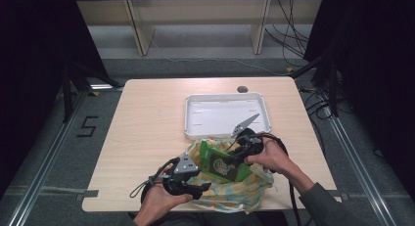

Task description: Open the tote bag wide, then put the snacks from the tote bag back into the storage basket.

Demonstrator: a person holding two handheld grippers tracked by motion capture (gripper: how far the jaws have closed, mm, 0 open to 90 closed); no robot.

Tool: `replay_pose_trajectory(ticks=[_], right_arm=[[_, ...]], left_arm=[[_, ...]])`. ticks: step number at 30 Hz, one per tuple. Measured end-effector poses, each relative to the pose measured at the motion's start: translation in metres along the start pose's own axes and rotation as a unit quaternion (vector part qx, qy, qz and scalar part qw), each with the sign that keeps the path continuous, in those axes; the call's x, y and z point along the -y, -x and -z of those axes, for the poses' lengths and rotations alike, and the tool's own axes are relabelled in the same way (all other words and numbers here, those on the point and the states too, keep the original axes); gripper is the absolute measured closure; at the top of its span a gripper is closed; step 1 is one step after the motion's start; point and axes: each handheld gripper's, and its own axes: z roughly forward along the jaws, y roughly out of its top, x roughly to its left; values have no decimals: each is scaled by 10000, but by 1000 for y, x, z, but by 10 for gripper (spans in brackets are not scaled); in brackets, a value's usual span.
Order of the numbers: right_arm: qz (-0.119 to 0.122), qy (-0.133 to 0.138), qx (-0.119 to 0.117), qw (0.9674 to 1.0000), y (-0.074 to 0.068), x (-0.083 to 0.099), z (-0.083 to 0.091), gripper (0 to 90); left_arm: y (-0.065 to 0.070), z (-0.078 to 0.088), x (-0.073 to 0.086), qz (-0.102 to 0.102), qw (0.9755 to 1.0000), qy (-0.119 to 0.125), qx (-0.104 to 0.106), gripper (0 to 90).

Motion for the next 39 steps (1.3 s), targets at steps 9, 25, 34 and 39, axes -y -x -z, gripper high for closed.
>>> replay_pose_trajectory(ticks=[9, 25, 34, 39], right_arm=[[-48, 327, -51, 9994, -4, -4, 17, 760], [-1, 903, -23, 9959, -3, -12, 49, 760], [-166, 1203, 79, 9926, 5, -12, 69, 759], [-224, 1365, 222, 9901, 16, -10, 80, 759]], left_arm=[[-6, 20, 6, 219, 9997, 78, -74, 363], [-14, 46, 22, 235, 9991, 185, -294, 320], [-14, 58, 31, 140, 9991, 184, -362, 302], [-13, 61, 41, 135, 9983, 192, -541, 271]])
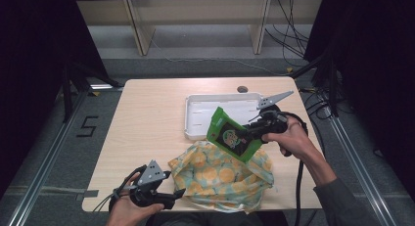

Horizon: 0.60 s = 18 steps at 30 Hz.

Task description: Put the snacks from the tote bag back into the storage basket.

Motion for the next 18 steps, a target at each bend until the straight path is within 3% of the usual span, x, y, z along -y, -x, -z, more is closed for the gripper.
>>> replay_pose_trajectory(ticks=[1, 5, 6, 7, 10, 13, 15, 16, 18], right_arm=[[-28, 65, 42, 10000, 2, 0, 2, 759], [-108, 185, 158, 9996, 15, 2, 11, 759], [-318, 235, 230, 9990, 20, 3, 16, 759], [-273, 262, 330, 9987, 24, 4, 19, 759], [-467, 294, 395, 9977, 30, 6, 24, 759], [-596, 375, 513, 9962, 40, 10, 29, 759], [-708, 440, 595, 9947, 45, 12, 31, 759], [-644, 387, 646, 9951, 48, 13, 32, 759], [-823, 413, 629, 9938, 51, 15, 32, 759]], left_arm=[[0, 0, 3, 138, 9999, 42, 8, 262], [-1, 3, 8, 173, 9996, 113, -167, 189], [-4, 4, 11, 72, 9997, 108, -202, 190], [-4, 4, 11, 72, 9997, 108, -202, 188], [-6, 3, 16, 80, 9994, 17, -323, 181], [-9, 2, 18, -2, 9996, 10, -274, 183], [-7, 2, 21, 94, 9996, -12, -281, 183], [-8, 3, 22, 19, 9996, -14, -282, 183], [-9, 4, 22, -73, 9995, -89, -283, 182]])
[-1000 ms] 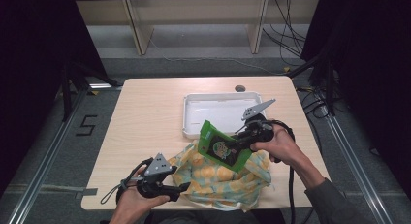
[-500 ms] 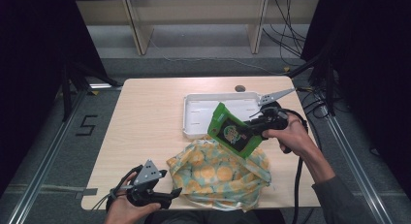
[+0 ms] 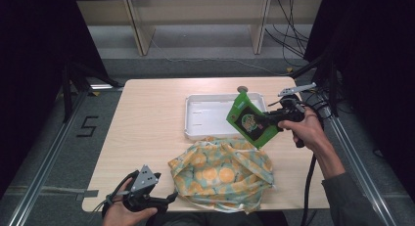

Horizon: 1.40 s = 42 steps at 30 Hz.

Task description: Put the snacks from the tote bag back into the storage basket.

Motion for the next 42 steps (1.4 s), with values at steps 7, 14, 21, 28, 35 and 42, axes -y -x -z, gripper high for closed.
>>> replay_pose_trajectory(ticks=[7, 14, 21, 28, 35, 42], right_arm=[[-197, 21, 216, 9996, 15, 2, 1, 759], [-338, 82, 413, 9985, 28, 0, -4, 759], [-418, 160, 626, 9970, 43, -13, -12, 759], [-694, 202, 897, 9933, 58, -28, -25, 759], [-880, 215, 1097, 9898, 68, -38, -36, 759], [-984, 264, 1264, 9867, 79, -45, -51, 758]], left_arm=[[1, -3, 5, 107, 9999, -32, -24, 178], [3, -11, 13, 203, 9997, -106, -75, 178], [-1, -9, 14, 70, 9999, -137, -69, 172], [-1, -10, 15, 181, 9998, -85, -89, 171], [1, -11, 15, 165, 9997, -109, -109, 171], [1, -11, 15, 155, 9998, -106, -99, 170]])
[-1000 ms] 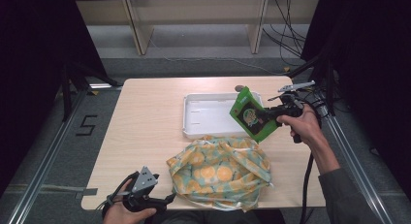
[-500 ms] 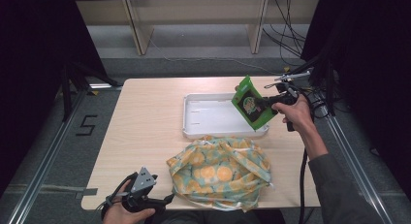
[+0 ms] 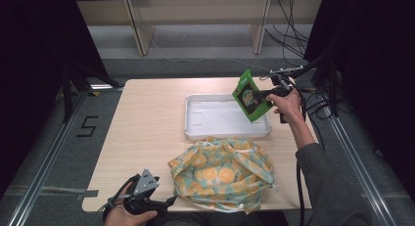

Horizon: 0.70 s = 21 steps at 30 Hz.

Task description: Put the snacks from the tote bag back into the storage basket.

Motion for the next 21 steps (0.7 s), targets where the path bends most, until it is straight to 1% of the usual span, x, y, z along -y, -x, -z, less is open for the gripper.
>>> replay_pose_trajectory(ticks=[1, 2, 3, 4, 5, 6, 7, 8, 9, 10, 11, 12, 13, 14, 15, 16, 17, 18, 19, 20, 21], right_arm=[[-238, 100, 40, 9997, -3, 0, -4, 759], [-238, 100, 40, 9997, -3, 0, -4, 759], [-89, -46, 84, 9999, 1, -2, -3, 758], [-94, -54, 89, 9999, 2, -3, -6, 758], [-274, 34, 114, 9996, 0, -2, -9, 758], [-88, -36, 211, 9997, 5, -5, -11, 758], [-121, -45, 235, 9996, 5, -5, -12, 758], [-304, -65, 228, 9993, 3, -5, -14, 758], [-304, -65, 228, 9993, 3, -5, -14, 758], [-322, 44, 228, 9992, 4, -6, -17, 758], [-394, -108, 271, 9988, 3, -7, -18, 758], [-436, -77, 347, 9984, 5, -9, -21, 758], [-436, -77, 347, 9984, 5, -9, -21, 758], [-200, 59, 430, 9989, 10, -11, -25, 758], [-178, -33, 437, 9989, 10, -12, -24, 758], [-245, -47, 466, 9986, 10, -13, -26, 757], [-245, -47, 466, 9986, 10, -13, -26, 757], [-258, -49, 490, 9985, 11, -14, -28, 757], [-258, -49, 490, 9985, 11, -14, -28, 757], [-229, -45, 500, 9985, 12, -14, -30, 757], [-268, -23, 521, 9983, 12, -13, -33, 757]], left_arm=[[0, 0, 0, 0, 10000, 0, 0, 171], [0, 0, 0, -55, 10000, 21, -3, 171], [-1, 0, -1, -117, 9999, -29, 5, 170], [-1, -1, 0, -69, 10000, 6, 6, 170], [0, -1, 0, -31, 10000, 17, -7, 170], [0, -1, 0, -74, 10000, -7, 3, 169], [-1, 0, -1, -190, 9998, -108, 16, 169], [-2, 1, -1, -269, 9995, -182, 18, 169], [-2, 1, -1, -269, 9995, -182, 18, 169], [-2, 1, 0, -232, 9996, -152, 19, 169], [-1, 1, 0, -221, 9996, -148, 16, 169], [0, -1, 0, -75, 10000, 4, 2, 169], [0, -1, 0, -75, 10000, 4, 2, 169], [-2, 1, 0, -228, 9996, -162, 17, 169], [-2, 1, 0, -214, 9997, -145, 17, 169], [-2, 1, 0, -214, 9997, -145, 17, 169], [1, -1, 0, -56, 10000, 0, 8, 169], [-2, 1, -1, -238, 9996, -181, 16, 169], [-2, 1, -1, -238, 9996, -181, 16, 169], [0, 0, 0, -140, 9998, -153, 18, 169], [0, 0, 0, -146, 9998, -158, 9, 169]])
